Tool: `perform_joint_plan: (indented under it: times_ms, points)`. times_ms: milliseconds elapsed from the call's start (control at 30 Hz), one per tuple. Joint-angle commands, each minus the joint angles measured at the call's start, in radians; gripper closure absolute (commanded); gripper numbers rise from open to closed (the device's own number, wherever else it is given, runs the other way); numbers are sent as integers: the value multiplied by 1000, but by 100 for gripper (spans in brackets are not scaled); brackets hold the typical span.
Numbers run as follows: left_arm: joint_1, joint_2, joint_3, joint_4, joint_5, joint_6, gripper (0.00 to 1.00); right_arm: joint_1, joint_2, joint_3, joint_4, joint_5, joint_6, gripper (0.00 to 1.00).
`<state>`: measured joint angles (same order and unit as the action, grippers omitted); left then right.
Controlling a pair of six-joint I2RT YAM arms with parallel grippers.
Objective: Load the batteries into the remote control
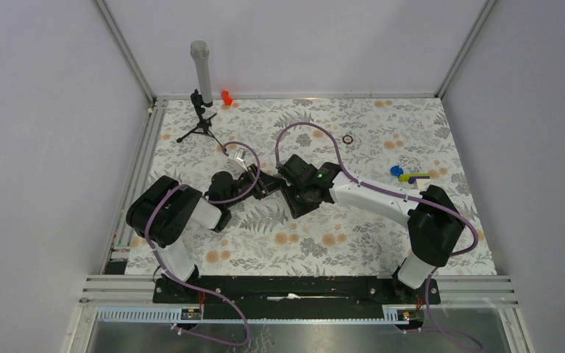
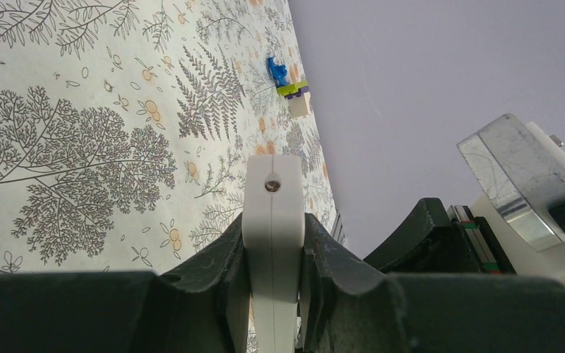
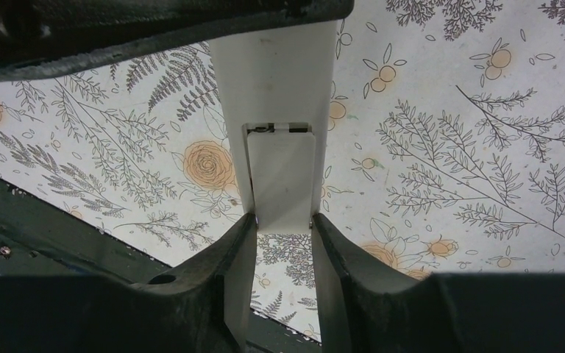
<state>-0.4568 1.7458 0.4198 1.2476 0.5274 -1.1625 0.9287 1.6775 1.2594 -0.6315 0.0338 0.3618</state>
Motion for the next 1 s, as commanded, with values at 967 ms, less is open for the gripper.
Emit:
perform_joint_plan:
  times_ms: [967]
  points:
    - [-3,-34,-11,20,-63,32,100,1,-61,-12,26,66,43,40]
